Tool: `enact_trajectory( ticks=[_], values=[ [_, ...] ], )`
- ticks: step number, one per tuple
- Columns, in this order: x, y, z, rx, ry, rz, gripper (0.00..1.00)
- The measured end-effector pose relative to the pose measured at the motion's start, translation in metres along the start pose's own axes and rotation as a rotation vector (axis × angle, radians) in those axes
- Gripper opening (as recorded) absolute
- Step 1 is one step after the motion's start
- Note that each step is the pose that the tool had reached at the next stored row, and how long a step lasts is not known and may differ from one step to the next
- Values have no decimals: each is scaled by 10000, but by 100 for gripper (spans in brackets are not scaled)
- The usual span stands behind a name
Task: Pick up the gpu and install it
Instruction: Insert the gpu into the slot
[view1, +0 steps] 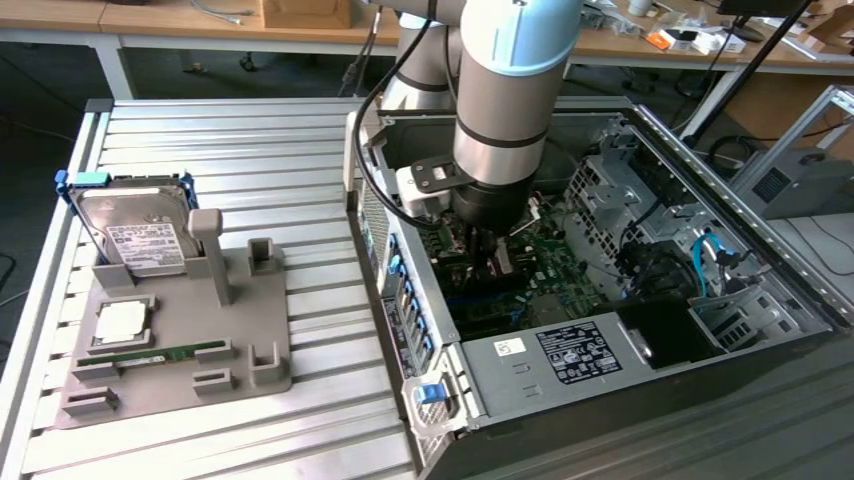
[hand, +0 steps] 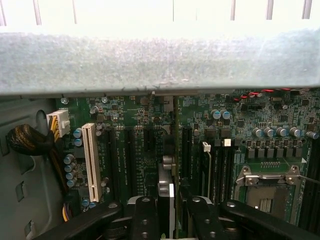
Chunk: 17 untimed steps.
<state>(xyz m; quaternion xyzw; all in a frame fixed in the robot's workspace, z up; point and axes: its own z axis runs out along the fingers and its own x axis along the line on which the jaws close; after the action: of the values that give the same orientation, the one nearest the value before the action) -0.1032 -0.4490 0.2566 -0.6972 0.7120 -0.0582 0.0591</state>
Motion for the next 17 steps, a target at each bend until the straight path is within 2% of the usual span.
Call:
enact_trajectory(
  ticks=[5, 17],
  values=[
    [-1, 0, -6, 25, -6, 0, 27],
    [0, -2, -31, 29, 11, 63, 27]
  ],
)
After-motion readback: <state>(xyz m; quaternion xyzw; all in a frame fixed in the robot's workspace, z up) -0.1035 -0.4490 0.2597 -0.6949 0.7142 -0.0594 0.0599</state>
